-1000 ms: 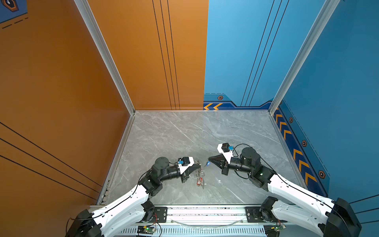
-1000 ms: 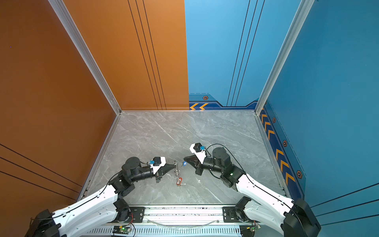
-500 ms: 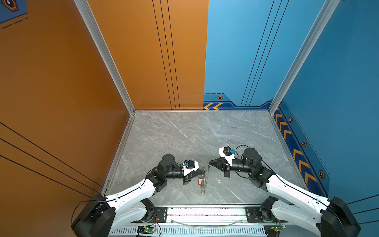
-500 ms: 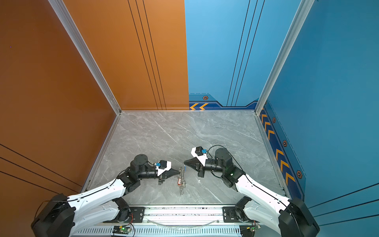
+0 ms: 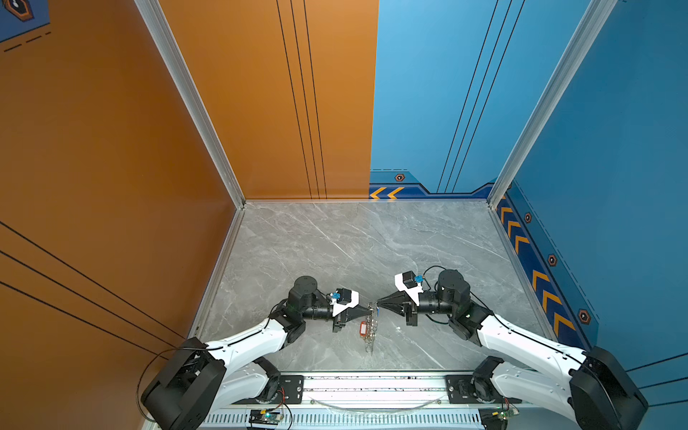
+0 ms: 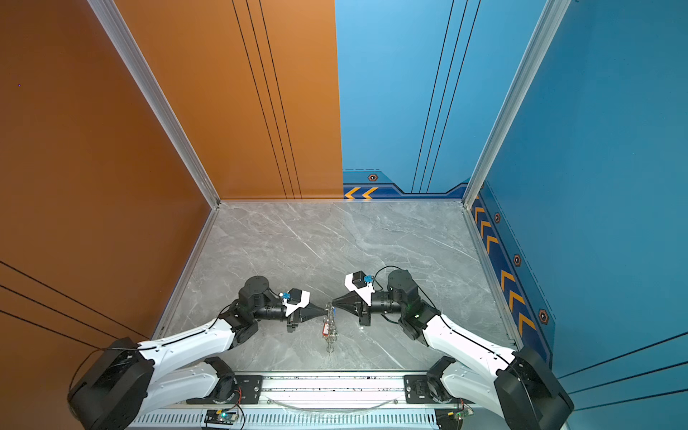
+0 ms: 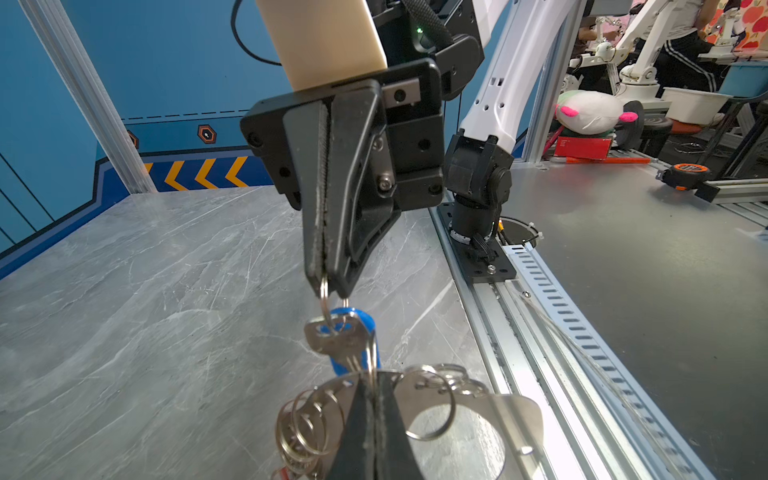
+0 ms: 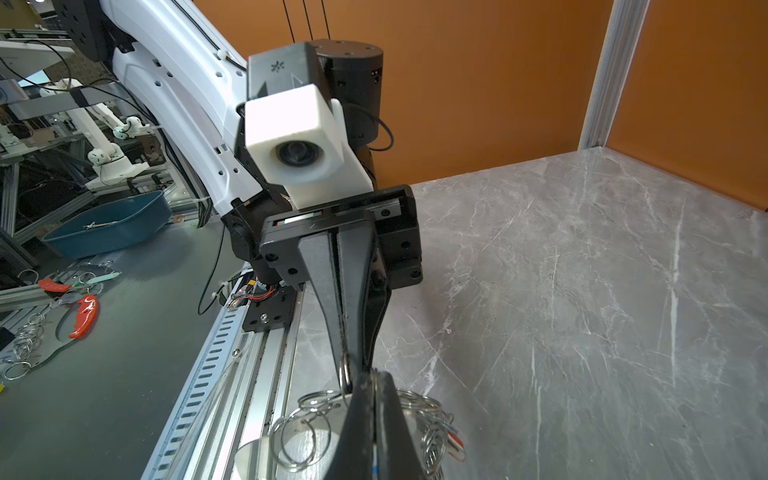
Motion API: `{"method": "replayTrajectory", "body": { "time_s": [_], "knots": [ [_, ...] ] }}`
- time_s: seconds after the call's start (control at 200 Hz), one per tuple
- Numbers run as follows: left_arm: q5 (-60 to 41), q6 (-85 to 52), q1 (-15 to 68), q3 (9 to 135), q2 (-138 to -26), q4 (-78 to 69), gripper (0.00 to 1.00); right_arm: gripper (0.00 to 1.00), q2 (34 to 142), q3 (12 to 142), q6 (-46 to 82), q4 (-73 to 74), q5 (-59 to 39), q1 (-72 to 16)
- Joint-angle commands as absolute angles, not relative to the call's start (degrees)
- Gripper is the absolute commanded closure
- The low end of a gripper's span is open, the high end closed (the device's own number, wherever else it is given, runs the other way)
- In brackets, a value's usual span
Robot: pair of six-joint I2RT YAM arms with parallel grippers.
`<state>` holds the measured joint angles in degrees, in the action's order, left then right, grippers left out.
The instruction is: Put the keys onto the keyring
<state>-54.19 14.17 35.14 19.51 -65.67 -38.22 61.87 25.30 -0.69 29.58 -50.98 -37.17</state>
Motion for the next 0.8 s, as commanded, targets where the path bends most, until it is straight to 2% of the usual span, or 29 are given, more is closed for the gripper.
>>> {"method": "replayTrajectory", "body": {
  "time_s": [0.0,0.365,0.796],
  "knots": [
    [-56.7,14.8,34.5,19.1,-66.1,-38.1,1.0,1.0,62.2,24.4,-1.4,32.7,-53.3,-37.3],
    [-57.0,15.1,34.0,18.5,-65.1,-38.2,1.0,1.0,59.5,23.1,-2.3,32.1,-53.2,-37.4],
    [-58.5,14.9,33.8,18.4,-65.7,-38.5,1.0,1.0,61.2,22.8,-3.3,33.7,-54.0,-38.3]
  ]
}}
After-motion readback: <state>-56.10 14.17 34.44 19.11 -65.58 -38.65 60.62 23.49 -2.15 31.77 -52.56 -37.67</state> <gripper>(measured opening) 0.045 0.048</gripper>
